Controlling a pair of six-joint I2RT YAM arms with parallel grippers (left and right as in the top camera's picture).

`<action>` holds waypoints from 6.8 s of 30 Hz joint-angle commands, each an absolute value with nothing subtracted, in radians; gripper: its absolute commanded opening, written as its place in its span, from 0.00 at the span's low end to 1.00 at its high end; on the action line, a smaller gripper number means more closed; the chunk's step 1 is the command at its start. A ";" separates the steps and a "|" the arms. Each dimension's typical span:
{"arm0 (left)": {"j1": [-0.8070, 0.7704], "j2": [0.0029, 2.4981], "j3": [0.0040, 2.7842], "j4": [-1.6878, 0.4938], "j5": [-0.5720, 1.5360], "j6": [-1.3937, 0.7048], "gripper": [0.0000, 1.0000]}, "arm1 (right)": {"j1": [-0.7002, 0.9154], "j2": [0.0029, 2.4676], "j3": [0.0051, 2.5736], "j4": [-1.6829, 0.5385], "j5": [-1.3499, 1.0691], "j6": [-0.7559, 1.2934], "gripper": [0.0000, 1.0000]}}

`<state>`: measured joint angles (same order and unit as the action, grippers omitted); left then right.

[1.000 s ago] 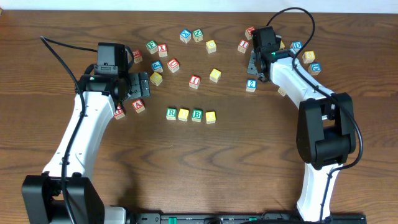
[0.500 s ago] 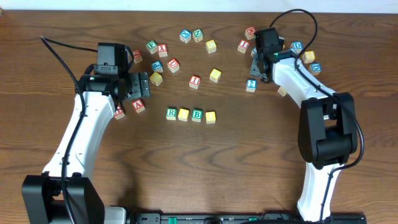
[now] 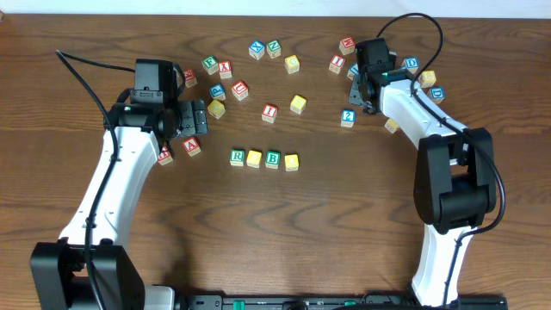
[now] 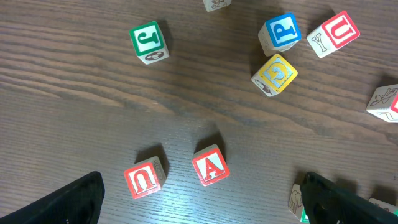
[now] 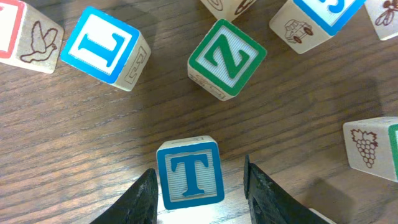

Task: Spell out ROBOT
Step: 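Lower the right gripper and close it on the blue T block, then lift the blue T block with the right gripper, then carry the blue T block toward the right of the yellow O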

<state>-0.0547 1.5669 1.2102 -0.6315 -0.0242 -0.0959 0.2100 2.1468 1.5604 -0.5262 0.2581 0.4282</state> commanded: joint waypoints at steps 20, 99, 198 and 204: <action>-0.051 1.565 1.201 -0.635 -0.018 -0.082 0.99 | 0.193 2.147 1.554 -0.561 0.199 0.361 0.39; -0.051 1.565 1.201 -0.635 -0.018 -0.082 0.99 | 0.185 2.183 1.557 -0.513 0.152 0.328 0.26; -0.051 1.565 1.201 -0.635 -0.018 -0.082 0.99 | 0.643 1.598 0.936 -0.448 0.198 0.636 0.13; -0.051 1.565 1.201 -0.635 -0.018 -0.082 0.99 | 0.643 1.601 0.934 -0.403 0.170 0.600 0.14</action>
<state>-0.0547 1.5669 1.2102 -0.6315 -0.0242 -0.0959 0.6319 1.6089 0.9409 -0.4145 0.1860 0.6182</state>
